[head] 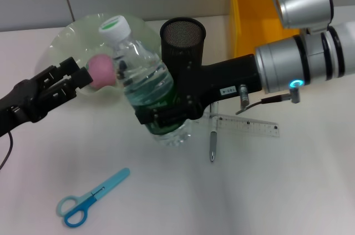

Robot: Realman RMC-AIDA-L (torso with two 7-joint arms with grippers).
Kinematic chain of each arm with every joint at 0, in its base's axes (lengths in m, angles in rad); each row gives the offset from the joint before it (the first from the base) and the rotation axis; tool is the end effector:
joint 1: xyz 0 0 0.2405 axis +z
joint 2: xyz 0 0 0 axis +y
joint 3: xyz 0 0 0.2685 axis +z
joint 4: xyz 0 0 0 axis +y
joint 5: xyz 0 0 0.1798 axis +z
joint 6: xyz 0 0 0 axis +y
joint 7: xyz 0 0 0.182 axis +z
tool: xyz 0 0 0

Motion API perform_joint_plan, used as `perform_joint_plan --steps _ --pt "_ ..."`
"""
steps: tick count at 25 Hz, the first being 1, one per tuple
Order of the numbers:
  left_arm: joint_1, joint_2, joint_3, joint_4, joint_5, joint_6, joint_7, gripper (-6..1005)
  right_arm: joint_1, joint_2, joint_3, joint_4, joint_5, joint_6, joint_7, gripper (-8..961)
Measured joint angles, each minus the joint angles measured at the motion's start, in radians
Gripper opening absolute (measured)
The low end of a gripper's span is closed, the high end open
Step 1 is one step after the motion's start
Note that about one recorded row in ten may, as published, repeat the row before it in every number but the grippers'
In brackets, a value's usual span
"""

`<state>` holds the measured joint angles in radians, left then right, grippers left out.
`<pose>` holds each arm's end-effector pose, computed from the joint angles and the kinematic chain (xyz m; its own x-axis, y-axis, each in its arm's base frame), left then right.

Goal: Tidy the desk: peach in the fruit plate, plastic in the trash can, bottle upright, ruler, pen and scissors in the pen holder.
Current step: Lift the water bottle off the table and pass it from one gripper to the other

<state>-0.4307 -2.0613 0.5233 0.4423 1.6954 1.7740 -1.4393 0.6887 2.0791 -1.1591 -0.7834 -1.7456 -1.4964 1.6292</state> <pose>-0.2313 0.2976 0.0022 0.3517 0.3911 0.8505 0.6264 -0.7735 0.0967 0.1322 0.3369 -0.0709 0.8608 -0.2554 -0.4403 -0.2569 -0.9647 0.0574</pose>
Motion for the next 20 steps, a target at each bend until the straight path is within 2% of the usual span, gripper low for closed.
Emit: perform_joint_plan --steps 10,20 --pt "-0.003 -0.004 0.005 -0.027 -0.043 0.037 0.014 750 0.046 0.002 -0.011 0.123 0.033 0.043 -0.068 784" --pt "-0.012 -0.004 0.010 -0.053 -0.038 0.052 0.081 748 0.052 0.008 -0.082 0.137 0.053 0.053 -0.070 787"
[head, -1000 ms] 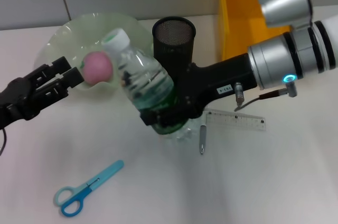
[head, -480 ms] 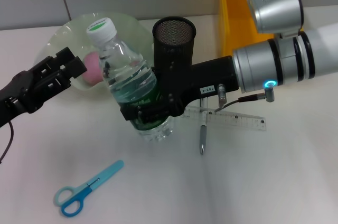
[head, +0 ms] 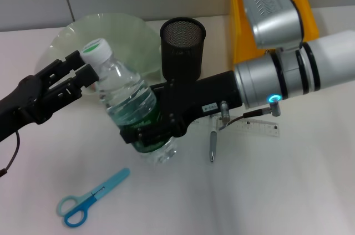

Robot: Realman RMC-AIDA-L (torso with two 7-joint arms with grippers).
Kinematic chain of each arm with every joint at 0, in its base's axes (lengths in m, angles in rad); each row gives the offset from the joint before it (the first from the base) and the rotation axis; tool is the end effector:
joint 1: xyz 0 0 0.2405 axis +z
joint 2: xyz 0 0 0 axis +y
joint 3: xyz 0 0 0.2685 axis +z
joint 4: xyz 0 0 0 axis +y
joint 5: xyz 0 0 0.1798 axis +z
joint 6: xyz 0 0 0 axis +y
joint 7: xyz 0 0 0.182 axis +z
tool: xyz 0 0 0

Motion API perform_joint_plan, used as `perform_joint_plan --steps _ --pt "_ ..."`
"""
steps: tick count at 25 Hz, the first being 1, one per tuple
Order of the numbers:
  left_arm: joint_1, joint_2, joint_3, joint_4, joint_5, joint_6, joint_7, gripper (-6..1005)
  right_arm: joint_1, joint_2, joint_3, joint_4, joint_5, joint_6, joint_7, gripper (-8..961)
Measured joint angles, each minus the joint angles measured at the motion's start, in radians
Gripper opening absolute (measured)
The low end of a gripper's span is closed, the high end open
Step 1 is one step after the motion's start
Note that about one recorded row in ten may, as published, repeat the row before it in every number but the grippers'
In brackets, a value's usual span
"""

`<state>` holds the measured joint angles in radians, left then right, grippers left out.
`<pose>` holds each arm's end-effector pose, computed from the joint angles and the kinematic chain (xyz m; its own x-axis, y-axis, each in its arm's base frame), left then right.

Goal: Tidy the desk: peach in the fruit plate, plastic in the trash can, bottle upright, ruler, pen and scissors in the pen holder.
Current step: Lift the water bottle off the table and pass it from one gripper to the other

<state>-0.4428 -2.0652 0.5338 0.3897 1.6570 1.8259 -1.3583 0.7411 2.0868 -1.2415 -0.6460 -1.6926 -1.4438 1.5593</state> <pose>-0.2192 0.2919 0.0009 0.3390 0.3349 0.8791 0.5646 -0.8199 0.0946 0.1293 0.3311 -0.0965 0.8677 -0.2674 -0.4190 -0.2455 -0.9635 0.1065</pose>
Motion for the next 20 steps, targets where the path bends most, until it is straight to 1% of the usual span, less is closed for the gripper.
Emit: perform_joint_plan --steps 4,20 --pt "0.000 0.000 0.005 0.000 0.001 0.001 0.017 747 0.011 0.000 -0.034 0.014 0.022 0.012 0.000 788" --pt "0.009 -0.001 0.043 -0.014 0.002 0.006 0.082 744 0.035 0.001 -0.095 0.043 0.035 0.056 0.000 793"
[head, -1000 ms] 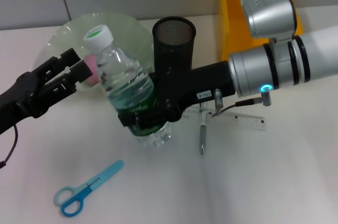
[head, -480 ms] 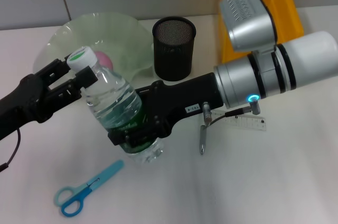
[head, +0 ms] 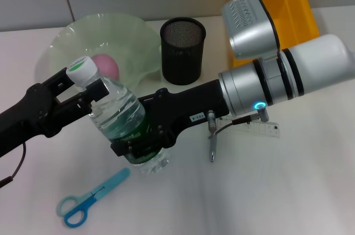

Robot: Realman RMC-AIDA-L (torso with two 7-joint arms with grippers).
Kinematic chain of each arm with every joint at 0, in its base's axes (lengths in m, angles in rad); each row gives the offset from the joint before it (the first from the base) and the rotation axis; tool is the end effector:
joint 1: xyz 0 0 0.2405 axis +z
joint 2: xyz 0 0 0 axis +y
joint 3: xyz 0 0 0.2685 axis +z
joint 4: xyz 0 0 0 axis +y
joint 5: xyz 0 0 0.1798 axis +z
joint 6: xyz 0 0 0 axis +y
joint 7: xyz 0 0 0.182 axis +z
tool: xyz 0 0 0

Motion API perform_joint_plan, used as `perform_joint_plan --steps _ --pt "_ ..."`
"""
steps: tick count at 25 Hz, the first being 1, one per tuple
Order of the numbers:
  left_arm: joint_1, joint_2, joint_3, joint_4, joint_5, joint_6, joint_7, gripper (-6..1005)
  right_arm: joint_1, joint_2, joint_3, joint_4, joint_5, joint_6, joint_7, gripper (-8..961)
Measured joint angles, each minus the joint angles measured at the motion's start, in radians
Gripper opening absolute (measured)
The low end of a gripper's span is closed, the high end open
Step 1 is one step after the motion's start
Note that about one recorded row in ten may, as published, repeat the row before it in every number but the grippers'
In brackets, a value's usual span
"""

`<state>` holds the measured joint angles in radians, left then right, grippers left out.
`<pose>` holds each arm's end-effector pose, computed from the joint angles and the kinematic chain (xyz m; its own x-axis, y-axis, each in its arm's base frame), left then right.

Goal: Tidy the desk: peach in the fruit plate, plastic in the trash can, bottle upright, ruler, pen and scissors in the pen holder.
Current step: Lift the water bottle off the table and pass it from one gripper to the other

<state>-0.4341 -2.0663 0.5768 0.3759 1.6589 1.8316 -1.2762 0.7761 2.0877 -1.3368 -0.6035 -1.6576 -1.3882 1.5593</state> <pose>-0.2191 0.2841 -0.0073 0.3907 0.3025 0.8694 0.5263 -0.8483 0.0586 0.1259 0.3287 -0.1122 0.8892 -0.2650 -0.3729 -0.2356 -0.9640 0.1233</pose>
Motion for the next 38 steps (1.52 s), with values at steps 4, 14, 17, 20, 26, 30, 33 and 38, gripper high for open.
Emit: perform_joint_plan --steps 4,14,17,20,26,30,33,38 --pt "0.001 0.000 0.000 0.000 -0.002 0.000 0.005 744 0.002 0.001 -0.001 0.001 0.000 0.000 0.002 794" --pt "-0.001 0.000 0.012 0.000 0.001 0.003 0.018 742 0.002 0.001 -0.001 0.001 0.000 0.008 0.002 797" --pt "-0.001 0.000 0.012 0.000 -0.001 0.003 0.020 741 0.003 0.002 -0.001 0.001 0.000 0.008 0.002 798" --pt "-0.002 -0.001 0.012 -0.006 -0.005 0.004 0.030 741 0.004 0.001 -0.005 0.001 0.000 0.008 0.002 799" --pt "-0.006 -0.001 0.012 -0.023 -0.006 0.005 0.044 739 0.009 0.003 -0.039 0.007 0.019 0.015 0.002 801" --pt "-0.006 0.001 0.012 -0.023 -0.006 0.007 0.046 739 0.011 0.003 -0.051 0.010 0.027 0.022 0.002 802" --pt "-0.005 0.001 0.012 -0.023 -0.006 0.008 0.053 738 0.011 0.003 -0.051 0.010 0.027 0.023 0.002 803" --pt "-0.001 0.000 0.012 -0.023 -0.008 0.009 0.055 737 0.010 0.003 -0.051 0.010 0.038 0.026 0.001 804"
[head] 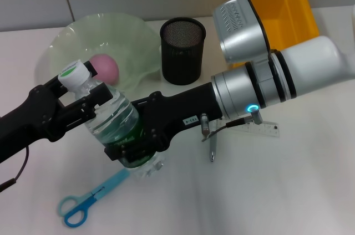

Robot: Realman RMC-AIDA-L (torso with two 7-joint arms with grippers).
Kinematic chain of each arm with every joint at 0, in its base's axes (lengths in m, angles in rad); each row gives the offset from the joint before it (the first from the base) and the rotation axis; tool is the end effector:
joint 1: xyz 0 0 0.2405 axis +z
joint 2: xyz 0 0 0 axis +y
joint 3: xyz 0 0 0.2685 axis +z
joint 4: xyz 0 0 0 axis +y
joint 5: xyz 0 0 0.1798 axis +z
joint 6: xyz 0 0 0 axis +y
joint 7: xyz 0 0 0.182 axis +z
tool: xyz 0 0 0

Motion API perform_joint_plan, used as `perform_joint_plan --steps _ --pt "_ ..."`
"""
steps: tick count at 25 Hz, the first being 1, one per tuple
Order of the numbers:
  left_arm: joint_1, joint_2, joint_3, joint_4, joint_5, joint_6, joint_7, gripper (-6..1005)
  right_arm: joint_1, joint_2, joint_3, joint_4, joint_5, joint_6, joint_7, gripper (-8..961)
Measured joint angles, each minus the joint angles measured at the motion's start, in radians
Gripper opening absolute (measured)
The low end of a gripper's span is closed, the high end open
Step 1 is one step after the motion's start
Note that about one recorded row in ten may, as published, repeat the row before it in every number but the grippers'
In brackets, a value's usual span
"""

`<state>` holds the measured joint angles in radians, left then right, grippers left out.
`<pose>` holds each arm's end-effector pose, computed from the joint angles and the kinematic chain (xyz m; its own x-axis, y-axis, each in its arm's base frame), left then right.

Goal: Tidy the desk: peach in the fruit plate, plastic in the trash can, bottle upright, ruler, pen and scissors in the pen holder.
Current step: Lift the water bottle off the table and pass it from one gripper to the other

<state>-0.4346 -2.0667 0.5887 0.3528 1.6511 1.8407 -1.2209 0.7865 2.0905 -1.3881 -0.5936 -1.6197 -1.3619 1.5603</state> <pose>-0.2173 0.2808 -0.0101 0.4017 0.2714 0.8747 0.5026 -0.8637 0.0372 0.1215 0.3269 -0.1185 0.8917 -0.2640 -0.3677 -0.2311 -0.9640 0.1316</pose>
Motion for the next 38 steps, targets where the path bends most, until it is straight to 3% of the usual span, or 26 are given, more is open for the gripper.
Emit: perform_joint_plan --steps 38 --pt "0.003 0.001 -0.010 -0.003 0.001 -0.007 0.002 730 -0.009 -0.001 0.001 -0.002 0.003 0.000 0.000 815"
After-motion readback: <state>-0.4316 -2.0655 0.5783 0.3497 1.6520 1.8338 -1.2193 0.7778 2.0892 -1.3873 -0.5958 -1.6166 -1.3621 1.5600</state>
